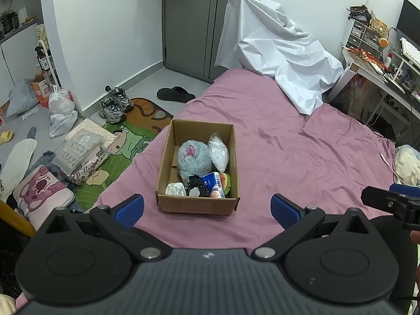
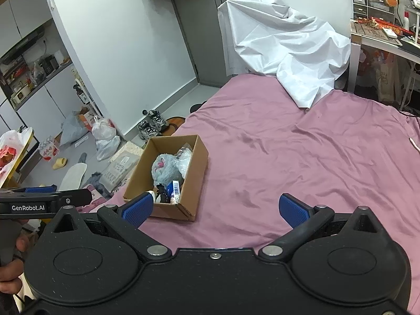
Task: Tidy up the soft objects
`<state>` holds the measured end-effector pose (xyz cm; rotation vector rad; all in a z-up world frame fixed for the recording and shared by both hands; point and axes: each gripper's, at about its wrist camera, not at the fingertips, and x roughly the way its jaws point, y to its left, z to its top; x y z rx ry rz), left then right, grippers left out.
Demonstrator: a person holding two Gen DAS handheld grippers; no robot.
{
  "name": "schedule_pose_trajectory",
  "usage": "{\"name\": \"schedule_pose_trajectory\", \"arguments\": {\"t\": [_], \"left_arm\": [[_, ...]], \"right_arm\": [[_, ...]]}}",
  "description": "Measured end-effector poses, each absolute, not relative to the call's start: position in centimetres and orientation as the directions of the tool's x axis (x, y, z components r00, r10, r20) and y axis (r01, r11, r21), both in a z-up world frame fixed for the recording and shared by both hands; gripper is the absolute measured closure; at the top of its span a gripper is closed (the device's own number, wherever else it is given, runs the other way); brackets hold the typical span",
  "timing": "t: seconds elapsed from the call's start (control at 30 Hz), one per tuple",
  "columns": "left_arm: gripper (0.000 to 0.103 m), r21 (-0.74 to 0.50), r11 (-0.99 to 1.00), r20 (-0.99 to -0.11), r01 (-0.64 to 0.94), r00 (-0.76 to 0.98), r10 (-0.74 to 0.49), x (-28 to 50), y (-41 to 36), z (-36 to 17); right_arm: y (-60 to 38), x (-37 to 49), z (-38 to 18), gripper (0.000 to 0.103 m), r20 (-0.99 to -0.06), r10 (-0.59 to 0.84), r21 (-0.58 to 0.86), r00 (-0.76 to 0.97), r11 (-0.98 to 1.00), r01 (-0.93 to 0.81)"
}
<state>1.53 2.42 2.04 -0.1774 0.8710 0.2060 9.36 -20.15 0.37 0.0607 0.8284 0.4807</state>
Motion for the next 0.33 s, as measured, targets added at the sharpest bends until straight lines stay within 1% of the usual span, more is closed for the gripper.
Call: {"name": "schedule_pose_trajectory", "arguments": {"t": [0.33], "left_arm": [[0.001,-0.074,0.967,-0.776,-0.244,0.624,0.098,1.60,2.27,1.54]], "right_arm": [[-19.82,9.53,-0.04,0.000,-0.702,0.437,0.240,0.562,0.888,-0.392]]}}
